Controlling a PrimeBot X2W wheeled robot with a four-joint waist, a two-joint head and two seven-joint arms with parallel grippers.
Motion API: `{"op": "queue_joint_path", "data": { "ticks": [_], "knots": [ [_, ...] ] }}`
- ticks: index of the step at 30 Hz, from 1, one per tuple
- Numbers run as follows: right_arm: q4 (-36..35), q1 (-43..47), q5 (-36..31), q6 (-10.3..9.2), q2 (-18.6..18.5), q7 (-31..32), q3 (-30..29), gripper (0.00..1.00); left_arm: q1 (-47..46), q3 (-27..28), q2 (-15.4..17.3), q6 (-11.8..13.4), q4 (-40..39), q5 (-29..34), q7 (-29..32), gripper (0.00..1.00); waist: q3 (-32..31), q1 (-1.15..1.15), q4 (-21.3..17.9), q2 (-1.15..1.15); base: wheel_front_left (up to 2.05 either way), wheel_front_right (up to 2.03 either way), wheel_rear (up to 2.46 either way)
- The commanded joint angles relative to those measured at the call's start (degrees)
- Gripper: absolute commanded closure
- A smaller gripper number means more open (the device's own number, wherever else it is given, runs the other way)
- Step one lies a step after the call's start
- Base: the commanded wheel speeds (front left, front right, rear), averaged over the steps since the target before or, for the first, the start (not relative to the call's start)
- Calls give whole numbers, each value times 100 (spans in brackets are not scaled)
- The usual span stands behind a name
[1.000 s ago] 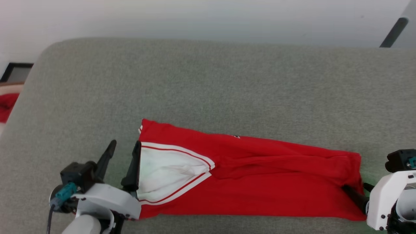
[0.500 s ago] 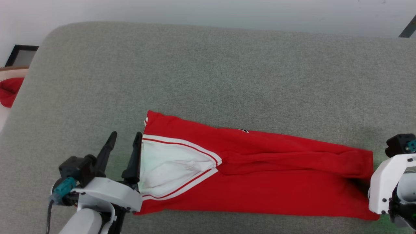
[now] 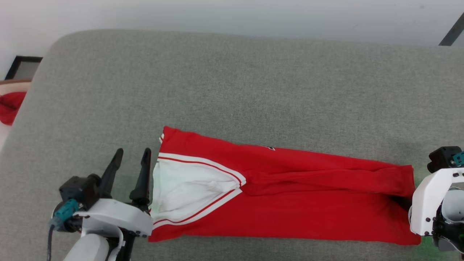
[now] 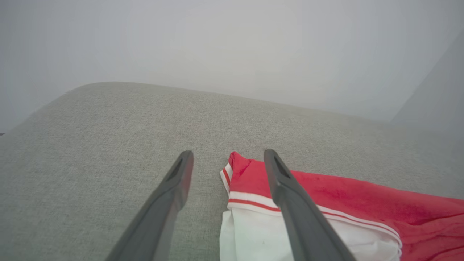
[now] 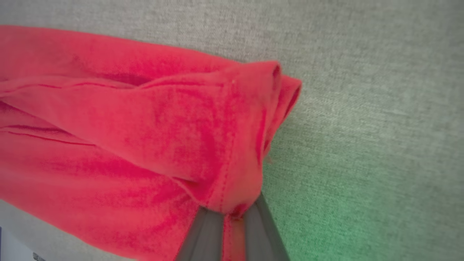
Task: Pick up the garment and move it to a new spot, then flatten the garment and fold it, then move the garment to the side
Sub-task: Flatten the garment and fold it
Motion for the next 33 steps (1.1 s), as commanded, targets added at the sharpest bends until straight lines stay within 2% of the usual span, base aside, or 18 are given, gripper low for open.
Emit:
{"op": "queue_joint_path", "data": {
  "ticks": [1, 13, 24, 33],
  "knots": [
    [116, 89, -7, -6, -10, 40, -3, 100, 78, 63, -27, -52, 15, 59, -6, 0, -86, 0, -42, 0, 0, 0, 0],
    [315, -63, 3, -7, -411, -62, -418, 100, 369, 289, -66, -145, 126, 133, -6, 0, -416, 0, -258, 0, 0, 0, 0],
    [706, -135, -177, -7, -843, -40, -768, 100, 470, 282, -8, -155, 180, 118, 12, 0, -622, 0, -445, 0, 0, 0, 0],
    [382, -177, -5, -6, -767, 57, -590, 100, 549, 286, 47, -105, 164, 57, 61, 0, -806, 0, -599, 0, 0, 0, 0]
  ]
}}
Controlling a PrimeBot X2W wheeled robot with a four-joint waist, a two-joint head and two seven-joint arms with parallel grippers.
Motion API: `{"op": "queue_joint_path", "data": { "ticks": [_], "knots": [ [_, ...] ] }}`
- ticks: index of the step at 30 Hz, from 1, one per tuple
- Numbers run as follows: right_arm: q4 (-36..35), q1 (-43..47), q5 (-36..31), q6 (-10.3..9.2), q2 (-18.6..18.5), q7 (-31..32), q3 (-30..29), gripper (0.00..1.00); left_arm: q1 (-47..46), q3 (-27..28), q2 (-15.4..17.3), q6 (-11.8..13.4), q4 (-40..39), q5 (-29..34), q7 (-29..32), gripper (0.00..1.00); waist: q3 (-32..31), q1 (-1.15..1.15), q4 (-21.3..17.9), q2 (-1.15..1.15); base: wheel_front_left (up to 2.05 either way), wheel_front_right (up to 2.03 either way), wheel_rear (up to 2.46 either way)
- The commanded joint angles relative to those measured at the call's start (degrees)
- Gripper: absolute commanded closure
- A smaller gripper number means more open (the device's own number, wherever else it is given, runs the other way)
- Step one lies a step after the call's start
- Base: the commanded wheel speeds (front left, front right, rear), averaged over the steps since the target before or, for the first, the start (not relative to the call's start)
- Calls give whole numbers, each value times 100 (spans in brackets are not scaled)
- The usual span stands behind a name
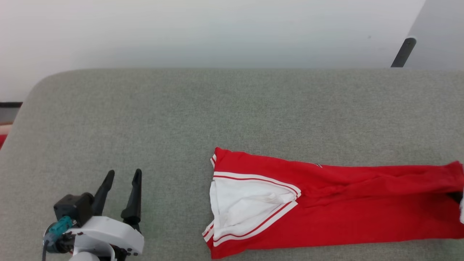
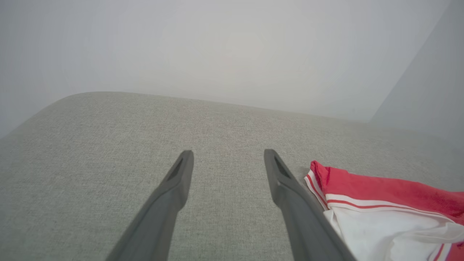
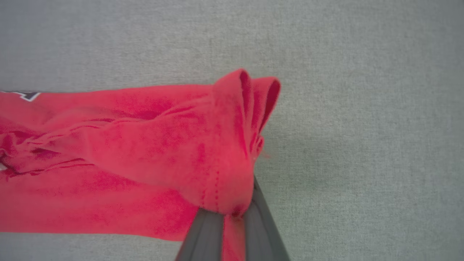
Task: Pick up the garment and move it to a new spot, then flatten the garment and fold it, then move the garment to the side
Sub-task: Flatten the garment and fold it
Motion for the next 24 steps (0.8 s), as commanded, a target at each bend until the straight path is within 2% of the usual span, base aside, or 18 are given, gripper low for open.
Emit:
{"op": "queue_joint_path", "data": {
  "ticks": [1, 5, 13, 18, 24],
  "knots": [
    [-192, -13, 39, -6, 44, 71, 107, 100, 80, -4, 23, 29, -8, -29, 23, 0, -90, 0, -60, 0, 0, 0, 0],
    [-650, 11, 174, -6, 168, 240, 280, 100, 86, -39, 27, 35, -22, -32, 52, 0, -172, 0, -86, 0, 0, 0, 0],
    [-1493, -165, 215, -6, 690, 587, 763, 100, -31, -197, -52, -3, -4, 32, 111, 0, -283, 0, 80, 0, 0, 0, 0],
    [-1633, -379, 122, -6, 1032, 648, 1248, 100, -192, -328, -134, -62, 77, 61, 134, 0, -303, 0, 305, 0, 0, 0, 0],
    [-1454, -606, 52, -6, 1371, 547, 1699, 100, -408, -456, -261, -128, 201, 103, 117, 0, -288, 0, 581, 0, 0, 0, 0]
  ]
}}
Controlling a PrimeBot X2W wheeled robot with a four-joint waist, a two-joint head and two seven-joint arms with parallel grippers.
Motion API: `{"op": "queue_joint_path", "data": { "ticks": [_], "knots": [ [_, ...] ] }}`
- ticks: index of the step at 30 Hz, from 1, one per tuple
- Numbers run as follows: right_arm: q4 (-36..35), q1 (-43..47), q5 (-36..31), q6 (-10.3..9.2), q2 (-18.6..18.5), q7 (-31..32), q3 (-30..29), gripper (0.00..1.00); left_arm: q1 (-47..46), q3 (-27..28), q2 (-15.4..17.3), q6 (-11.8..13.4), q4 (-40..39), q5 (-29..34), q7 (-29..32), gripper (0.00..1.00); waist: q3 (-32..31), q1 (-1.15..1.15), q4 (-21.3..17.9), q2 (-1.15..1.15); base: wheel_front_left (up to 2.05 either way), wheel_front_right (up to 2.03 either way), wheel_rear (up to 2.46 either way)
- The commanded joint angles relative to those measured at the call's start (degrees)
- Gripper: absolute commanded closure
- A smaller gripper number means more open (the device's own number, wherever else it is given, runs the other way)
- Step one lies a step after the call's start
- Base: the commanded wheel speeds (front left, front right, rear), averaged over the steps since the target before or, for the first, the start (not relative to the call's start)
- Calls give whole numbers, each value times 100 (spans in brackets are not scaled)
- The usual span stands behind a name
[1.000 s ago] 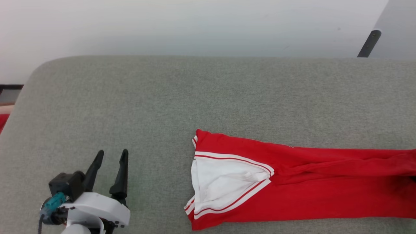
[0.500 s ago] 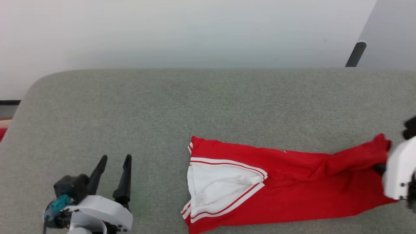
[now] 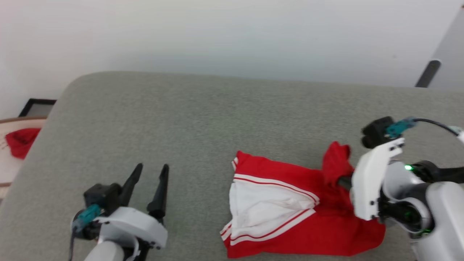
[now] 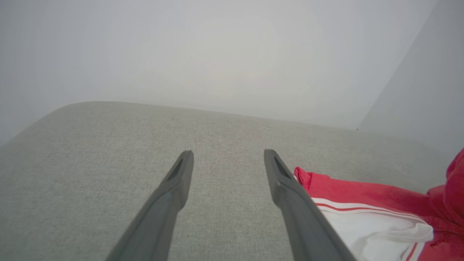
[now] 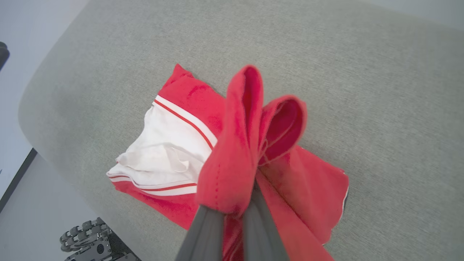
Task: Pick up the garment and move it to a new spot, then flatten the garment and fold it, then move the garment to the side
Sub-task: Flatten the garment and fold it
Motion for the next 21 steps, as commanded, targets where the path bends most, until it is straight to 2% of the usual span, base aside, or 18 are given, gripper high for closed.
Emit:
{"op": "queue_joint_path", "data": {
  "ticks": [1, 9, 18, 20, 21],
  "knots": [
    [62, -92, -50, -6, 68, -72, 98, 100, -109, -32, -55, -35, 32, 37, -30, 0, 19, 0, 206, 0, 0, 0, 0],
    [675, -395, -228, -6, 440, -369, 639, 100, -486, -188, -304, -173, 327, 80, -79, 0, 85, 0, 570, 0, 0, 0, 0],
    [1510, -717, -283, -6, 698, -749, 1155, 100, -706, -206, -459, -349, 660, 83, -151, 0, 130, 0, 688, 0, 0, 0, 0],
    [1655, -784, -271, -6, 715, -826, 1239, 64, -726, -183, -469, -375, 725, 85, -155, 0, 131, 0, 683, 0, 0, 0, 0],
    [1723, -809, -254, -6, 716, -858, 1286, 30, -731, -170, -471, -395, 752, 86, -163, 0, 127, 0, 675, 0, 0, 0, 0]
  ]
}}
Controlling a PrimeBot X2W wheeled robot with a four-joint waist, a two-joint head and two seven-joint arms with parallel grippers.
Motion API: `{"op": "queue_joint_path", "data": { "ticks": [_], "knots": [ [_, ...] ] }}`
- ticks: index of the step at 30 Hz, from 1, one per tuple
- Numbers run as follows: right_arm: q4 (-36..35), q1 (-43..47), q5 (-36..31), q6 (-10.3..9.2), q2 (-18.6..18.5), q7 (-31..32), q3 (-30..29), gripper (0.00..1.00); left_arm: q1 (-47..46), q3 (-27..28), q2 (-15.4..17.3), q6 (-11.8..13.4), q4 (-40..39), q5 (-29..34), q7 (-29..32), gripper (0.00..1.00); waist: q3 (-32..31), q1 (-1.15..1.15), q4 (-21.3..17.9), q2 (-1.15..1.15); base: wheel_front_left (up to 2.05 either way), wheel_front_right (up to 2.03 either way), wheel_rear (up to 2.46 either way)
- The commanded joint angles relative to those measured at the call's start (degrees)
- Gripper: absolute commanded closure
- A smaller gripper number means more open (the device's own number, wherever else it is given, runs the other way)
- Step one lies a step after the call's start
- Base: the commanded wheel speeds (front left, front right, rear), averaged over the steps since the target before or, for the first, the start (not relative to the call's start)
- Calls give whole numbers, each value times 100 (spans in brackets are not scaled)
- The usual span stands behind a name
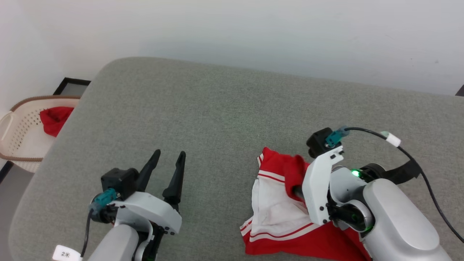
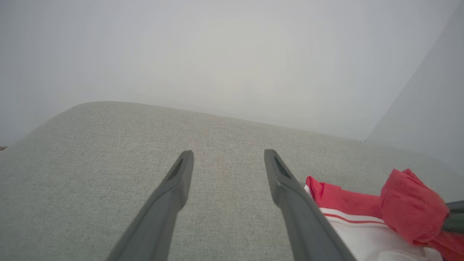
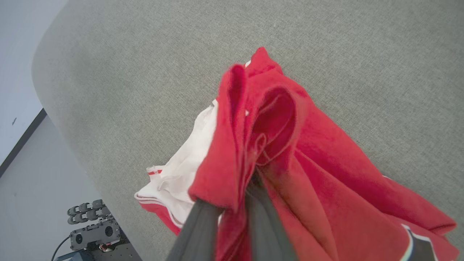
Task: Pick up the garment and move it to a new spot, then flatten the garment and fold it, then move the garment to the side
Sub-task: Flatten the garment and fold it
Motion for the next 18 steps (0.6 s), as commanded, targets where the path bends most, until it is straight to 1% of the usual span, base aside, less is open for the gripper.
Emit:
{"op": "queue_joint_path", "data": {
  "ticks": [1, 4, 7, 13, 18],
  "knots": [
    [70, -95, 54, -6, 11, -61, 95, 0, -38, 35, -1, -40, 44, 18, -27, 0, -11, 0, -22, 0, 0, 0, 0],
    [133, -182, 185, -6, 3, -104, 198, 0, -15, 97, 20, -70, 105, 21, -35, 0, -43, 0, -96, 0, 0, 0, 0],
    [48, -234, 386, -6, -32, -114, 320, 0, 70, 172, 73, -84, 152, 45, -45, 0, -107, 0, -216, 0, 0, 0, 0],
    [-361, -209, 730, -6, -180, -228, 400, 0, 254, 335, 167, -69, 141, 81, -51, 0, -283, 0, -501, 0, 0, 0, 0],
    [-715, -21, 747, -6, -409, -491, 272, 0, 463, 456, 264, -20, 58, 119, -53, 0, -446, 0, -779, 0, 0, 0, 0]
  ]
}}
